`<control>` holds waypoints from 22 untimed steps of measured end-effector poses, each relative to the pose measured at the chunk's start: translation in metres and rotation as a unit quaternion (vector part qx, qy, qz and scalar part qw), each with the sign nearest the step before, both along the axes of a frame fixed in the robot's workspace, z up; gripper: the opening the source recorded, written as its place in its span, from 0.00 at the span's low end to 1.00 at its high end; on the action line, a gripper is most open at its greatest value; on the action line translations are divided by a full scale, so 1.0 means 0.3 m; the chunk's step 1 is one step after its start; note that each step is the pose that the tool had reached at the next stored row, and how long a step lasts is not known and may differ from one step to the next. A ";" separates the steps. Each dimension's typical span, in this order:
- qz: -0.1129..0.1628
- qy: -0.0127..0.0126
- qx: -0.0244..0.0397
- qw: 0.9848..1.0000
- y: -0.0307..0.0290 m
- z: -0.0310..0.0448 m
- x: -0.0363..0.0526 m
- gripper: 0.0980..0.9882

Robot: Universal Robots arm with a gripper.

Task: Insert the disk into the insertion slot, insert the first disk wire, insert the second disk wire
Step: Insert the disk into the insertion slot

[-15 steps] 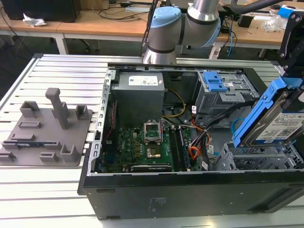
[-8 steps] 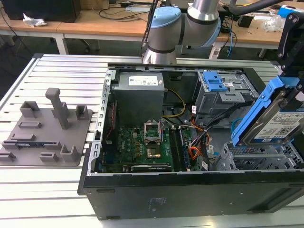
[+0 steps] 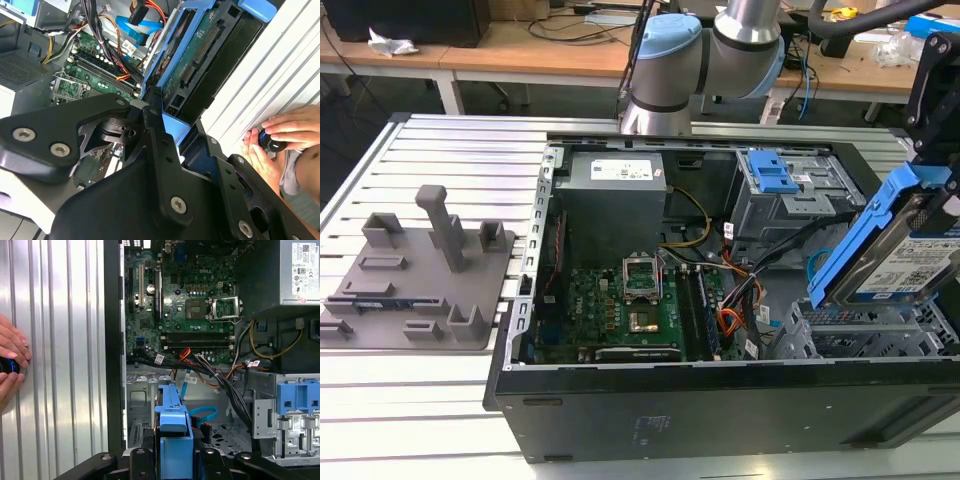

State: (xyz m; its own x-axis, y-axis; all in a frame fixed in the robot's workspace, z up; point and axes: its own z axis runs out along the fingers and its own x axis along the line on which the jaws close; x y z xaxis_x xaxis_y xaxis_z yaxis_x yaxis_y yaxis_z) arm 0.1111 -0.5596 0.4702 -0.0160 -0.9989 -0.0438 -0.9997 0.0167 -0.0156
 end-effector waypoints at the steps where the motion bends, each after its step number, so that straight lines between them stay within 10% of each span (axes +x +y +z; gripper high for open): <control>1: 0.000 0.000 0.000 1.000 0.000 0.000 0.000 0.30; 22: 0.000 0.000 -0.001 1.000 0.000 -0.063 -0.001 0.30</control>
